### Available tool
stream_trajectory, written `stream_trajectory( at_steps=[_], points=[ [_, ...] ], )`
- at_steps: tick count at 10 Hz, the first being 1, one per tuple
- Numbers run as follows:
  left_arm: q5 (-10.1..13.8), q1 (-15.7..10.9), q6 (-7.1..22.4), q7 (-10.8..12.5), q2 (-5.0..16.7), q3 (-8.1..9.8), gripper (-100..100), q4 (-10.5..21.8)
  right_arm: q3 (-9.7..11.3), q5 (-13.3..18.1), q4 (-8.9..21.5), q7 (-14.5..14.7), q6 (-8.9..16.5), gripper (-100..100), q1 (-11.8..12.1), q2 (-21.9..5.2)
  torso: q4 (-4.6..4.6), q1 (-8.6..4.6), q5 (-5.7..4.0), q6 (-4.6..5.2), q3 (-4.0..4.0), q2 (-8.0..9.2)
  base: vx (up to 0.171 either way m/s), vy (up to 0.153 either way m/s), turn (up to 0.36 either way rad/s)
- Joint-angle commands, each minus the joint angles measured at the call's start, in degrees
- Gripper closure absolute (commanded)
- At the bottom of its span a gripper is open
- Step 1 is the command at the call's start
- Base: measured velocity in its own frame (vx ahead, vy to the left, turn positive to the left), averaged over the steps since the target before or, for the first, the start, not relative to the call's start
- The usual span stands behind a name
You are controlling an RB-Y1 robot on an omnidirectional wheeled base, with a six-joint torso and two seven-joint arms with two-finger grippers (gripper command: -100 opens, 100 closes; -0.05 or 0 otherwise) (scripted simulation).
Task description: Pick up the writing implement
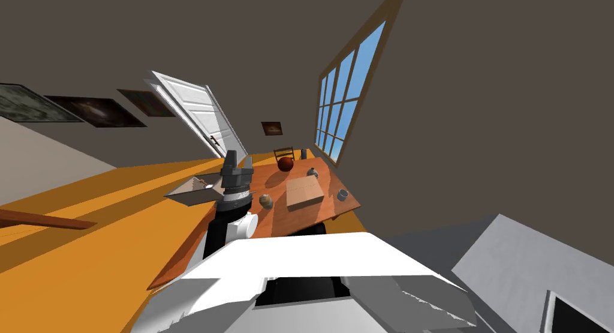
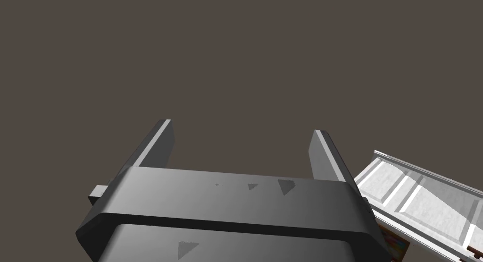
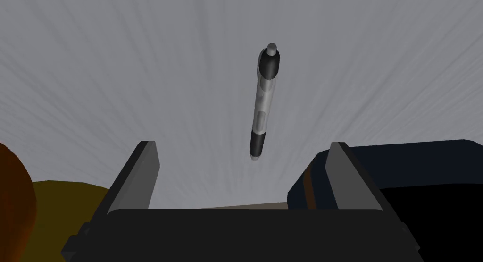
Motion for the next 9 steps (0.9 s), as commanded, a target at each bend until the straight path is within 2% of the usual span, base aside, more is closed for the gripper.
stream_trajectory(
  at_steps=[1,4,5,6,9],
  points=[
    [0.00,0.00,0.00,0.00,0.00,0.00,0,0.00,1.43,0.01,0.12,-1.79,1.82,-100,-1.41,-0.57,0.00,0.00,0.00,0.00,0.00,0.00,-0.074,0.016,0.223],
    [0.00,-0.02,0.00,0.00,-0.01,-0.01,0,0.01,3.22,0.02,0.27,-4.04,4.11,-100,-3.18,-1.27,0.16,0.30,0.07,0.01,0.37,0.61,-0.122,0.041,0.167],
    [0.00,-0.02,0.00,0.00,-0.01,-0.01,0,0.00,2.82,0.05,0.65,-3.27,3.11,-100,-2.89,-1.03,0.17,0.32,0.08,0.02,0.39,0.65,-0.053,0.019,0.024],
    [0.00,-0.01,0.00,0.00,-0.01,0.00,0,0.00,2.90,0.06,0.68,-3.45,3.28,100,-2.98,-1.06,0.14,0.24,0.07,0.06,0.31,0.50,-0.009,0.003,-0.008],
    [0.00,0.00,0.00,0.00,0.00,0.00,0,0.00,2.87,0.06,0.67,-3.40,3.23,100,-2.96,-1.08,0.12,0.07,-0.02,0.10,0.22,0.32,-0.001,0.001,0.006]
  ],
)
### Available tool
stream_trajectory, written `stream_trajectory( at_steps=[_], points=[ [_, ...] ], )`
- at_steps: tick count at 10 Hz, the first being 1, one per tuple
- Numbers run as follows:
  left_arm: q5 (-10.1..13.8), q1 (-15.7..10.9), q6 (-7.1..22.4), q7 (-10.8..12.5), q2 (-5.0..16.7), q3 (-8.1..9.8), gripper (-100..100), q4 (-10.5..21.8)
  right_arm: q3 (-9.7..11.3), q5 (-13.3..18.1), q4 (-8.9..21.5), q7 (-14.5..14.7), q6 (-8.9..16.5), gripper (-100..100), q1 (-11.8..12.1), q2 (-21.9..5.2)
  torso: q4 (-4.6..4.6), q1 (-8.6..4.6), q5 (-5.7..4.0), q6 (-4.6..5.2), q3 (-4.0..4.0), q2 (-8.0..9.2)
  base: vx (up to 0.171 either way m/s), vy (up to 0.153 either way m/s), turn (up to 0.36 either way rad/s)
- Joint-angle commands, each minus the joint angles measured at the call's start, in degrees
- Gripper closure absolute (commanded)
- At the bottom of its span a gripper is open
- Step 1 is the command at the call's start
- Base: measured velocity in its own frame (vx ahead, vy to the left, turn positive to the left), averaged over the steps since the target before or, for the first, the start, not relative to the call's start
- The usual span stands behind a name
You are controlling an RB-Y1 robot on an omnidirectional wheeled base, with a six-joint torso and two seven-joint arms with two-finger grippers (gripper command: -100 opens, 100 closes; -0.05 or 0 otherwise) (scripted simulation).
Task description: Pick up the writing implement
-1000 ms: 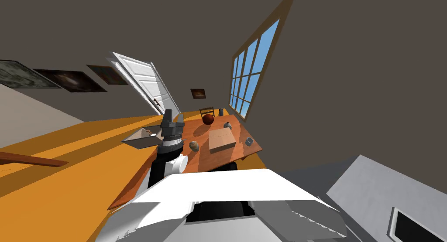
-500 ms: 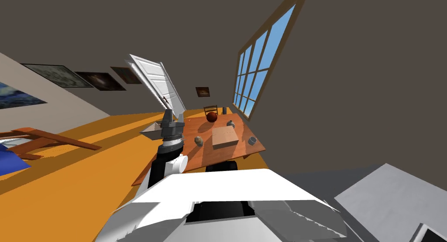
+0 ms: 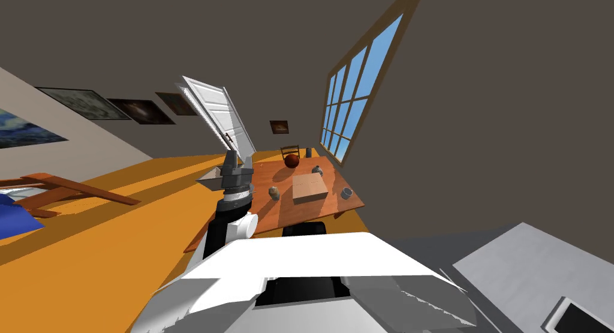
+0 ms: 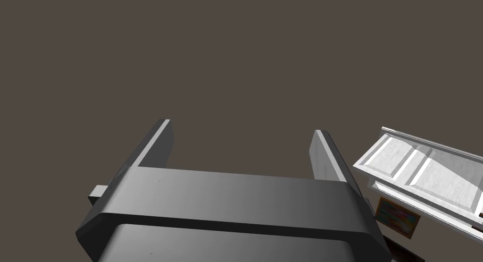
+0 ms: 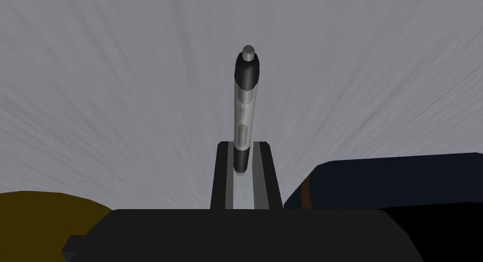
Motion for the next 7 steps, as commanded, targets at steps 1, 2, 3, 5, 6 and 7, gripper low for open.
stream_trajectory(
  at_steps=[1,2,3,5,6,7],
  points=[
    [0.00,0.00,0.00,0.00,0.00,0.00,0,0.00,0.00,0.00,0.00,0.00,0.00,100,0.00,0.00,0.00,0.00,0.00,0.00,0.00,0.00,0.000,0.000,0.000],
    [0.00,0.00,0.00,0.00,0.00,0.00,0,0.00,0.00,0.00,0.00,0.00,0.00,0,0.00,0.00,0.00,-0.01,0.00,0.00,0.00,0.00,0.000,0.000,0.000],
    [0.00,0.00,0.00,0.00,0.00,0.00,0,0.00,-1.08,-0.05,-0.52,1.16,-0.95,100,1.19,0.38,0.00,-0.01,0.00,0.00,0.00,0.00,0.074,-0.036,-0.223],
    [0.00,0.02,0.00,0.00,0.01,0.01,0,0.00,-2.51,-0.06,-0.64,2.95,-2.78,100,2.61,0.94,-0.07,-0.06,0.00,0.10,-0.17,-0.31,0.142,-0.036,-0.212],
    [0.00,0.02,0.00,0.00,0.00,0.01,0,0.00,-2.15,-0.08,-0.95,2.29,-1.87,100,2.46,0.86,-0.10,-0.04,0.00,0.03,-0.27,-0.48,0.068,-0.006,-0.039],
    [0.00,0.00,0.00,0.00,0.00,0.00,0,0.00,-2.18,-0.06,-0.92,2.50,-2.07,0,2.53,0.93,-0.09,-0.03,-0.01,-0.06,-0.22,-0.34,0.009,0.000,0.009]
  ],
)
